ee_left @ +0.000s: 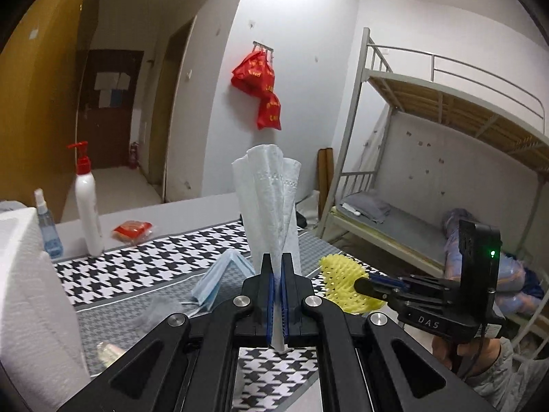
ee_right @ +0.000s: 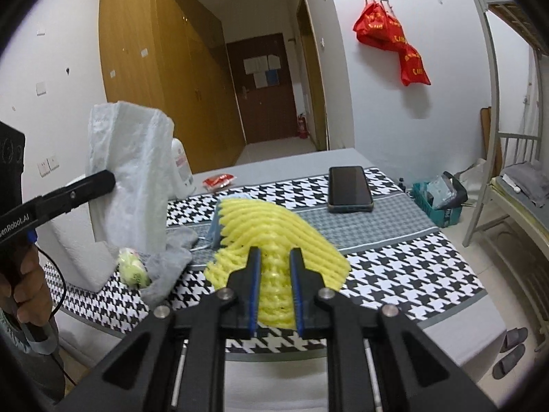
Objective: Organize soft objects
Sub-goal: 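Carry the yellow foam net over the white foam box with the right tool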
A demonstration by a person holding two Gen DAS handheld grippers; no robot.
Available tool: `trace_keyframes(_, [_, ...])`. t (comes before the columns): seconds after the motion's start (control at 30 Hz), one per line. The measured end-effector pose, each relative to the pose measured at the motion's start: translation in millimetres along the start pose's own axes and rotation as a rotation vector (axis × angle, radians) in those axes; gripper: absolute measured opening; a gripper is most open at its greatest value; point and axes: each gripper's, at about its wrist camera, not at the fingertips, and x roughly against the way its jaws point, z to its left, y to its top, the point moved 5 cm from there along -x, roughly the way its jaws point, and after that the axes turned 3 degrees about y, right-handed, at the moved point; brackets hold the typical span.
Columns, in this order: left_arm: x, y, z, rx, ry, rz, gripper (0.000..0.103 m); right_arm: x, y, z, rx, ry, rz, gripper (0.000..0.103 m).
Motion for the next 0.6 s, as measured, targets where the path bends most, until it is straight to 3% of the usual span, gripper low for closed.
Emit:
trace_keyframes(0.2, [18.7, -1.3, 2.2, -0.007, 0.014, -0.003, 0.003, 13.3, -1.3, 8.9, -0.012, 0.021, -0.032, 0.019])
trace_keyframes(0.6, [64.1, -8.5, 3.7, -0.064, 0.123, -0.043, 0.003, 39.9, -3.6, 40.7, 0.012, 0.052, -0.08, 0.019])
